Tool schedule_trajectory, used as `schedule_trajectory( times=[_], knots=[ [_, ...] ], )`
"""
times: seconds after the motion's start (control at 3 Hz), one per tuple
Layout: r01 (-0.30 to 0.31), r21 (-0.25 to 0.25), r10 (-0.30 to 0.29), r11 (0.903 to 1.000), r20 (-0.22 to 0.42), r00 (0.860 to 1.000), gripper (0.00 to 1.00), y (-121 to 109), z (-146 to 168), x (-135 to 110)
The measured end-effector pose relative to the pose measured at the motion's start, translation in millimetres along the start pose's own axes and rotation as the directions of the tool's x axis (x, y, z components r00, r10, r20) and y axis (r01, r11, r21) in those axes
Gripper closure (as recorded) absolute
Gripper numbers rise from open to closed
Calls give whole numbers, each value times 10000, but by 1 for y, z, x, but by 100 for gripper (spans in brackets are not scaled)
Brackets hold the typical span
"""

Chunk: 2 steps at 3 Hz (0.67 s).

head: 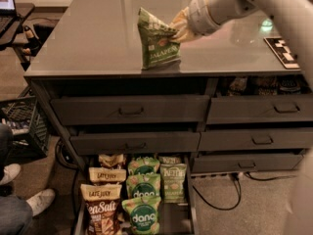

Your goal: Pick green jalapeno chip bag from bottom drawer and place on counter

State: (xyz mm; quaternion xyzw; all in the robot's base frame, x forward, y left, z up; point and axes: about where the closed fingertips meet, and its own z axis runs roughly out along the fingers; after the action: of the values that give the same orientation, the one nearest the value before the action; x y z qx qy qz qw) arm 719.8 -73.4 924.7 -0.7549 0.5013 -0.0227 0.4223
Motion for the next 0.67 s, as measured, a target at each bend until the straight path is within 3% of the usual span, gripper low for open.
schedule_trajectory(
  times=[0.67],
  knots=[
    [64,-309,-57,9995,220,9997,100,-46,35,13]
  ],
)
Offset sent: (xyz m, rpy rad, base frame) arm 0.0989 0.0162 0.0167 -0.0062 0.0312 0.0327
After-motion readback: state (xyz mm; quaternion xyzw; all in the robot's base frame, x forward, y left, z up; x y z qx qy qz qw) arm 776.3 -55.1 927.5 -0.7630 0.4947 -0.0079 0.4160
